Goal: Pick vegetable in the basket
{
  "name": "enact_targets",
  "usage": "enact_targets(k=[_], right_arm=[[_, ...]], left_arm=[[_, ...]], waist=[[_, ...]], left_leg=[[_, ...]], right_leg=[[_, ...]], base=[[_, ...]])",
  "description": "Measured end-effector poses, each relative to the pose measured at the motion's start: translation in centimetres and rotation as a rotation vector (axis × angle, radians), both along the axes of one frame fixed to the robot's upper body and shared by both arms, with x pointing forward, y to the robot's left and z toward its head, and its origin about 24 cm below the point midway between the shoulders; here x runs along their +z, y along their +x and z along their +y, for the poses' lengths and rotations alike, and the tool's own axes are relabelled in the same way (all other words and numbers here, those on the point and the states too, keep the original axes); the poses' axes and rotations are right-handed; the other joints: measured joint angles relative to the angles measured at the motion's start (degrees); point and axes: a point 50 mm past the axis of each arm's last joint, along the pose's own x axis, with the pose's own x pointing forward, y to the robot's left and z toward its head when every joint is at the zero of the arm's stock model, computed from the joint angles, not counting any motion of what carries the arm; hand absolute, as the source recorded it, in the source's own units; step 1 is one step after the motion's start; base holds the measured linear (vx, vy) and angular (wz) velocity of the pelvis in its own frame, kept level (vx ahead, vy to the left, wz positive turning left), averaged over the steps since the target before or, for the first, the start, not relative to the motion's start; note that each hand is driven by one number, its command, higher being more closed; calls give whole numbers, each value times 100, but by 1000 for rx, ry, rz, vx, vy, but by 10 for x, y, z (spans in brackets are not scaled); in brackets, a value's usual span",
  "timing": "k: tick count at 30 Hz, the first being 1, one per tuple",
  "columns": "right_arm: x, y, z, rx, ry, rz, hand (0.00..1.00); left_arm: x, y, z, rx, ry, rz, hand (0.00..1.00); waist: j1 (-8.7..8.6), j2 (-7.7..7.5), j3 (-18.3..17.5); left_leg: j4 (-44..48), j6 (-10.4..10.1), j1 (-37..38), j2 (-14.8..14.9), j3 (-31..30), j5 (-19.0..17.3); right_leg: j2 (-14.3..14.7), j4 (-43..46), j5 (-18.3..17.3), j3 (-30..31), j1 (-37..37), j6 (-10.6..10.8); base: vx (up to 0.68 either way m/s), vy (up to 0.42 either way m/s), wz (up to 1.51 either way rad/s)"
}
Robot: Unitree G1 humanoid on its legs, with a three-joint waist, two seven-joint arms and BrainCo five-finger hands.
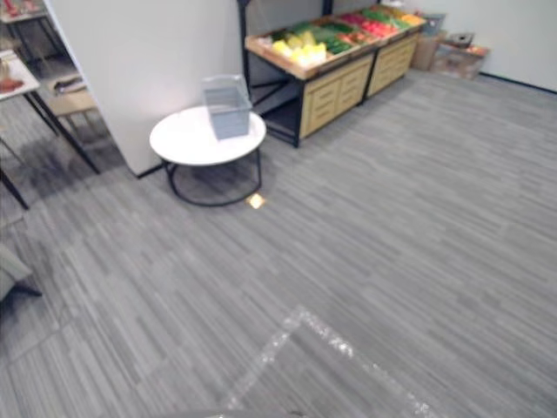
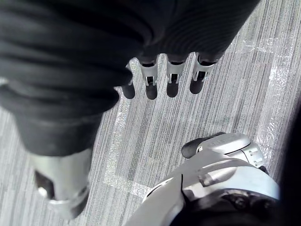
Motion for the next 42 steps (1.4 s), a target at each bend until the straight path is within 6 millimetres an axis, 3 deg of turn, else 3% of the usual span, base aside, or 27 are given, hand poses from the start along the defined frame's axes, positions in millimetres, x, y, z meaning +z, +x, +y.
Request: enact_targets(k=[9, 34, 40, 42], right_arm=[[1, 26, 1, -21, -2, -75, 0], [2, 26, 0, -73, -23, -94, 0], [4, 42, 0, -55, -18, -133, 0], [5, 52, 3, -50, -7, -161, 0]], left_arm=[[1, 8, 2, 14, 12, -21, 0], [2, 10, 2, 49, 14, -55, 0], [2, 16, 1, 49, 11, -70, 0], [3, 20, 3, 60, 14, -84, 0]], waist=[[7, -51, 193], [10, -61, 219], [17, -23, 272], [11, -63, 418]], left_leg=[[-46, -169, 225, -1, 3, -111], [-61, -198, 227, 52, 339, -169], [-57, -239, 237, 102, 641, -195], [160, -334, 197, 147, 776, -308]], right_leg=[[-2, -175, 0, -141, 297, 16], [65, -341, -7, 17, 281, 34], [110, -170, -15, 221, 117, 32], [119, 211, -183, 322, -51, -84]], base=[[50, 1, 2], [-16, -27, -5], [13, -23, -19], [-22, -38, -37]])
